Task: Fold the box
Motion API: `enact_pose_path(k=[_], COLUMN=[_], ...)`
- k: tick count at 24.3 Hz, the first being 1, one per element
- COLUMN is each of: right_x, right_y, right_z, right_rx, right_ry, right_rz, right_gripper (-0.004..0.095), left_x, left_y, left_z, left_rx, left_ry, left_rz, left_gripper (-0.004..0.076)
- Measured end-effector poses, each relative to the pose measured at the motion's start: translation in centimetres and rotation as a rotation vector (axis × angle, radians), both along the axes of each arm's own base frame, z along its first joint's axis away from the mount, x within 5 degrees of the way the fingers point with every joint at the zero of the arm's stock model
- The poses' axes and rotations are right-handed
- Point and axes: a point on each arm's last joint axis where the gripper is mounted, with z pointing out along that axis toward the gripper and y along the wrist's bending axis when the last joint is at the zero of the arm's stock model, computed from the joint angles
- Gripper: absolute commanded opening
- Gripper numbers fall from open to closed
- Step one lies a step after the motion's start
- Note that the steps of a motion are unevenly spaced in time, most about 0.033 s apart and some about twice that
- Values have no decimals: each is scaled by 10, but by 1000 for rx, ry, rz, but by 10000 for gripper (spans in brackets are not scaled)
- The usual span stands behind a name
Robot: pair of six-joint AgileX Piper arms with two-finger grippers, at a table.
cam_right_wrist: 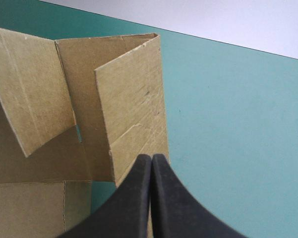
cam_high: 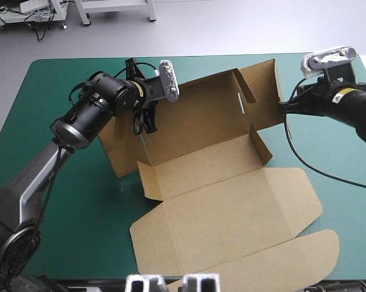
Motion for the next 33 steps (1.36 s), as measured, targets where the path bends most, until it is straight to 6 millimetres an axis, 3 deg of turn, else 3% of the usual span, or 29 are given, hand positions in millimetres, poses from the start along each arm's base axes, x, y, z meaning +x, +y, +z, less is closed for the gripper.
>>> enact_pose_path(k=[6, 12, 22, 26, 33], right_x=[23, 48, 128, 169, 202], right_y=[5, 12, 20, 11, 5], right_z=[22, 19, 19, -5, -45], right_rx=[-6, 22, 112, 187, 223], right_ry=[-19, 7, 76, 174, 310], right_rz=[40, 70, 126, 144, 146], right_gripper=[-20, -20, -20, -20, -20], left_x=[-3, -13, -9, -7, -8], left_y=[-7, -21, -17, -19, -18], left_z=[6, 6, -23, -33, -40], left_rx=[72, 57, 153, 156, 168], left_ry=[-112, -112, -133, -166, -209], left_rz=[74, 53, 100, 68, 38], left_gripper=[13, 12, -10, -10, -10])
